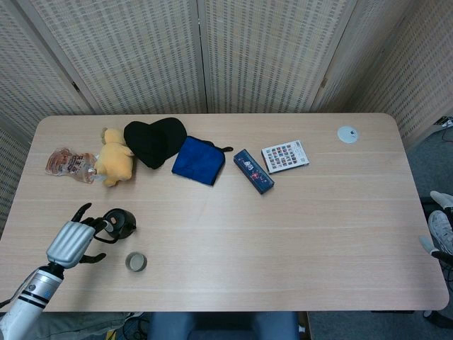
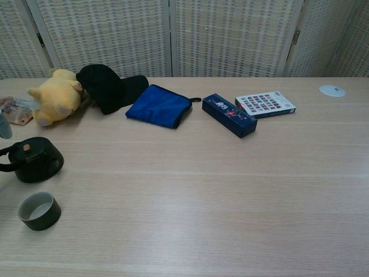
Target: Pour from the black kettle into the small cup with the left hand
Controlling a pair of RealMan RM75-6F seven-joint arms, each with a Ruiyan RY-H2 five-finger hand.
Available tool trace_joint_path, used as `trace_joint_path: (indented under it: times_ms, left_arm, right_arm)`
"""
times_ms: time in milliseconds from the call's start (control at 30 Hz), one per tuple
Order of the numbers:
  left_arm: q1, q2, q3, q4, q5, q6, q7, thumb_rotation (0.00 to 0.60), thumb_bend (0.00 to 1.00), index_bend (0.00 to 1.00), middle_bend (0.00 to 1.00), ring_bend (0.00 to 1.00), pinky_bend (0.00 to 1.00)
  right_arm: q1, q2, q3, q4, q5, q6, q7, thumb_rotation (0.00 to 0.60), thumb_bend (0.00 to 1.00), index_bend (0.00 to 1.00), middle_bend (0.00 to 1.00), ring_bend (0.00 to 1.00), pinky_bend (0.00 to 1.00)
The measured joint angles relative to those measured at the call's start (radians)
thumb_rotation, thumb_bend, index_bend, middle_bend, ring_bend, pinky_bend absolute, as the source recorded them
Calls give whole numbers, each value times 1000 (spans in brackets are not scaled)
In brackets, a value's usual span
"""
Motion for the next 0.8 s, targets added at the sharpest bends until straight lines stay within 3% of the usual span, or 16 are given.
trace_joint_path:
  times_ms: [267,433,800]
  left_arm:
    - [-24,-18,2,-6,-40,-44,22,369,116,410,380,392,0]
    - [-38,-32,3,-1,-91,-83,60,358,112,431,402,393,0]
    - [-48,-63,8,36,-134,-94,106,348,112,444,423,396,0]
  right_arm:
    - [3,0,1,8,8,-11,5,600,129,215,244,138,169]
    - [3,5,10,5,25,-12,9,600,129,215,244,134,33]
    - [4,18,21,-10,48,-20,4,600,129,215,244,120,0]
